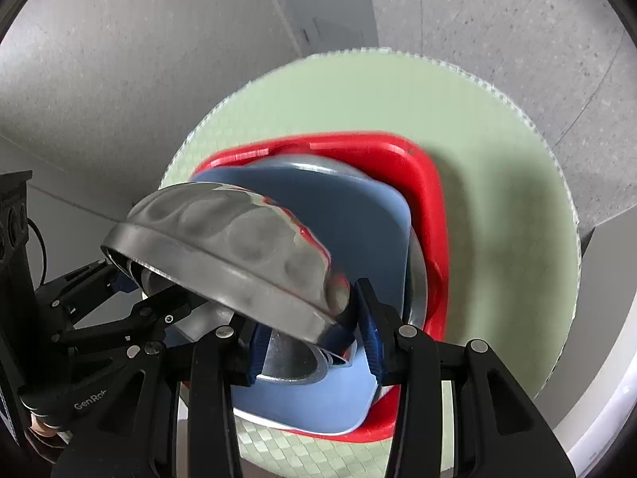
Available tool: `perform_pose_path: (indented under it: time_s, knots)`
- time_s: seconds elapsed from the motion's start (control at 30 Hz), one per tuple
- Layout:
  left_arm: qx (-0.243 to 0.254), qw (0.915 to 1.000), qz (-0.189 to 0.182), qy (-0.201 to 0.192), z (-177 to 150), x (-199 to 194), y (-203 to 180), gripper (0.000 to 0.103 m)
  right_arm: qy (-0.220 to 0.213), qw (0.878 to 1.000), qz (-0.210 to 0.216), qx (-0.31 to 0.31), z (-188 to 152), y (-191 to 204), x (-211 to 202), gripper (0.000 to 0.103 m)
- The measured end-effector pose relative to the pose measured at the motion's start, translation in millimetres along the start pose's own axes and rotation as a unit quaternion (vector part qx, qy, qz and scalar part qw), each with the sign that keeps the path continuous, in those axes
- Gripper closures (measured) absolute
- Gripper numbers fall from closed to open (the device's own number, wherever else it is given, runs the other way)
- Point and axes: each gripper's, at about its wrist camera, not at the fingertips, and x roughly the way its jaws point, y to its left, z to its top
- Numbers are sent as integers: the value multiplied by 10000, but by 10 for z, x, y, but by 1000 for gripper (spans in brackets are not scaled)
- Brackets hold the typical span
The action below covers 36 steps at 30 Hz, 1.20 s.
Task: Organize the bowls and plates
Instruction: 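Lower the stacked steel bowls onto the blue plate in the red basin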
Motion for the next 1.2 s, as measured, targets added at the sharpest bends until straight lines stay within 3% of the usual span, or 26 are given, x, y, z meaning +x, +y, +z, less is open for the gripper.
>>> perform_pose_path:
  time_s: [0.37, 0.5, 0.6, 0.83, 1.2]
  knots:
    - [-235, 9997, -18, 87, 100, 196, 45, 64, -147, 9999, -9, 7, 63, -42, 114, 62]
    - [-211, 9998, -28, 36, 65, 231, 17, 57, -281, 9995, 118, 25, 37, -50, 88, 60]
    - [-233, 9997, -109, 60, 21, 262, 23, 56, -285, 9992, 260, 57, -7, -73, 99, 53]
    - [-200, 9996, -119, 153, -112, 275, -12, 54, -380, 9974, 535, 284, -190, -157, 59, 46]
    - [-574, 9963, -424, 488, -128, 199, 79, 53, -28, 9979, 529, 382, -251, -125, -11, 46]
